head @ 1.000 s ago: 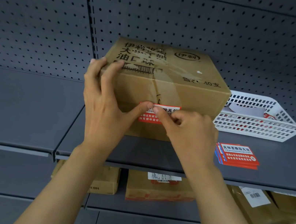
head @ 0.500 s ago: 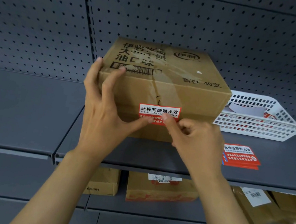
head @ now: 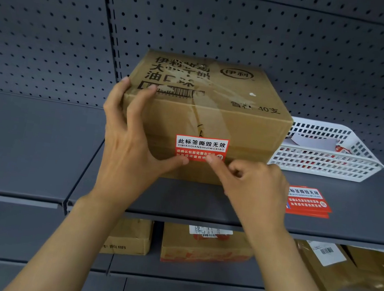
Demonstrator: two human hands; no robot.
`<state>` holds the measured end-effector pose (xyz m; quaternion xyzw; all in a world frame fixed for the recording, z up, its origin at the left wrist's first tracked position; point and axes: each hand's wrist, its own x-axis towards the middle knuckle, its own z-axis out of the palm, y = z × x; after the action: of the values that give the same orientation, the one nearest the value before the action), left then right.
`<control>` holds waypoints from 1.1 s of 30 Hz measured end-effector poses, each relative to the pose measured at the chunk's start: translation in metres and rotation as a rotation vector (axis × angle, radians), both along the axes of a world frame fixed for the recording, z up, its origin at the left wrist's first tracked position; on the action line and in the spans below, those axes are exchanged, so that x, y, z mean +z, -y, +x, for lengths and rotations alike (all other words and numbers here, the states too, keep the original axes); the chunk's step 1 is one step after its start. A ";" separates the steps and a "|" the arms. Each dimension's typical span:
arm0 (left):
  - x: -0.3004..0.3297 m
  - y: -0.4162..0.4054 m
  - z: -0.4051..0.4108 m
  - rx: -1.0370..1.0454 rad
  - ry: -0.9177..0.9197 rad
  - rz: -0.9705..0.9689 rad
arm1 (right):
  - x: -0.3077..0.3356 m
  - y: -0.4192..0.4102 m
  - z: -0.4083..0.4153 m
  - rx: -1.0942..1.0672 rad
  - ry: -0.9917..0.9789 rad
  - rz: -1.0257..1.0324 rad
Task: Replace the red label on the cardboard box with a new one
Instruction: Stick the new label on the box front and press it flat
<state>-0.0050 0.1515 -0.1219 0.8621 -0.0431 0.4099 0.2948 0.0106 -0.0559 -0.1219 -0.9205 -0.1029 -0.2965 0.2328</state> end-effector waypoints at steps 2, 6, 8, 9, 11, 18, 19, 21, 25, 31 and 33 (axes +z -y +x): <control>0.001 0.006 0.001 0.027 -0.005 -0.007 | 0.001 -0.012 -0.001 0.008 0.014 -0.033; 0.001 0.007 0.002 0.072 -0.024 0.025 | -0.004 -0.018 0.005 0.010 -0.013 -0.074; 0.001 0.005 0.001 0.084 -0.026 0.044 | -0.004 -0.013 0.008 0.013 -0.049 -0.049; 0.002 0.003 0.000 0.090 -0.027 0.056 | -0.003 -0.010 0.008 0.015 -0.060 -0.039; 0.003 0.001 -0.002 0.094 -0.029 0.075 | -0.002 -0.003 0.008 0.002 -0.085 -0.036; 0.006 -0.003 -0.006 0.114 -0.067 0.128 | -0.012 0.021 0.012 -0.075 -0.090 -0.044; 0.007 -0.003 -0.007 0.120 -0.071 0.133 | -0.013 0.023 0.013 -0.079 -0.089 -0.033; 0.006 -0.004 -0.008 0.122 -0.075 0.137 | -0.013 0.025 0.014 -0.080 -0.089 -0.027; 0.004 -0.004 -0.007 0.091 -0.072 0.112 | -0.010 0.022 0.008 -0.090 -0.089 -0.033; 0.003 0.001 -0.004 0.061 -0.045 0.038 | -0.015 -0.007 -0.005 -0.012 -0.004 -0.054; 0.005 0.003 -0.005 0.081 -0.038 0.022 | -0.011 -0.014 -0.002 -0.019 0.012 -0.057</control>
<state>-0.0095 0.1484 -0.1165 0.8739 -0.0071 0.4047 0.2691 0.0084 -0.0423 -0.1331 -0.9259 -0.1042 -0.3011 0.2029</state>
